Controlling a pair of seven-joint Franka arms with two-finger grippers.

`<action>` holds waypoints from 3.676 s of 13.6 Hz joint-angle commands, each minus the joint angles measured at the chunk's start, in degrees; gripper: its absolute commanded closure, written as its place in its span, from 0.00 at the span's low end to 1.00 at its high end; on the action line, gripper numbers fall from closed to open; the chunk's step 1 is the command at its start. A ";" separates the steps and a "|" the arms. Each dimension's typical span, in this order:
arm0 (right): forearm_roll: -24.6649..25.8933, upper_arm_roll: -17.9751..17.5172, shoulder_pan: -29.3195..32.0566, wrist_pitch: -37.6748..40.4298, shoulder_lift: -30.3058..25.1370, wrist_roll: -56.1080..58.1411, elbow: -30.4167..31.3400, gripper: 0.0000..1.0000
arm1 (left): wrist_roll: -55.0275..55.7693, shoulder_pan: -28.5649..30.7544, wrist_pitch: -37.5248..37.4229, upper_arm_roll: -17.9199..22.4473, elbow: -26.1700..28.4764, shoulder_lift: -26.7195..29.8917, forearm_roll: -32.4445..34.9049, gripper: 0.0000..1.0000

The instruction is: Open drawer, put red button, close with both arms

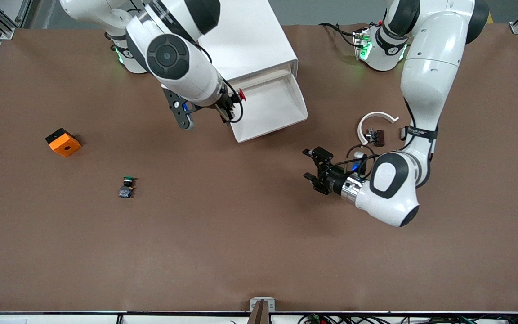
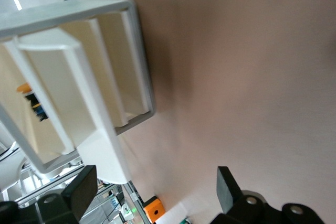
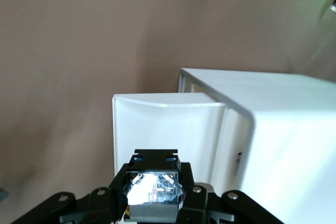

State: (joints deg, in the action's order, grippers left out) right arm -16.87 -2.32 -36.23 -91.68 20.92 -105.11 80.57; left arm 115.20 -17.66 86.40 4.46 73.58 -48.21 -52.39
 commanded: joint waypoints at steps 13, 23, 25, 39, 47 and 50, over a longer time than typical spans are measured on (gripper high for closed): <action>0.26 0.91 -9.04 -11.84 10.81 -7.92 1.16 0.80 | -48.21 -3.68 2.46 1.69 -1.25 11.99 46.13 0.00; 1.14 0.91 -10.44 -13.52 12.74 -7.48 2.75 0.77 | -65.80 -3.69 17.58 -4.19 23.45 28.78 48.70 0.00; 1.14 0.91 -10.88 -13.52 12.83 -7.48 2.84 0.73 | -65.80 -3.35 18.71 -6.73 25.20 28.96 48.70 0.00; 1.22 1.35 -6.06 -1.85 0.54 -1.18 2.05 0.00 | -64.93 -3.52 33.99 -17.63 41.99 32.30 48.09 0.00; 1.22 1.26 13.16 15.38 -13.00 37.55 2.75 0.00 | -62.20 -3.43 36.12 -26.86 45.77 32.74 44.57 0.00; 1.31 1.35 22.92 19.78 -14.77 55.57 3.10 0.00 | -60.45 -3.17 36.12 -31.08 47.09 32.91 44.48 0.00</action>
State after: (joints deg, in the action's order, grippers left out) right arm -16.11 0.21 -18.83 -73.16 8.01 -58.86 81.70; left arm 53.53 -21.55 121.71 -23.72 118.06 -17.49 -6.85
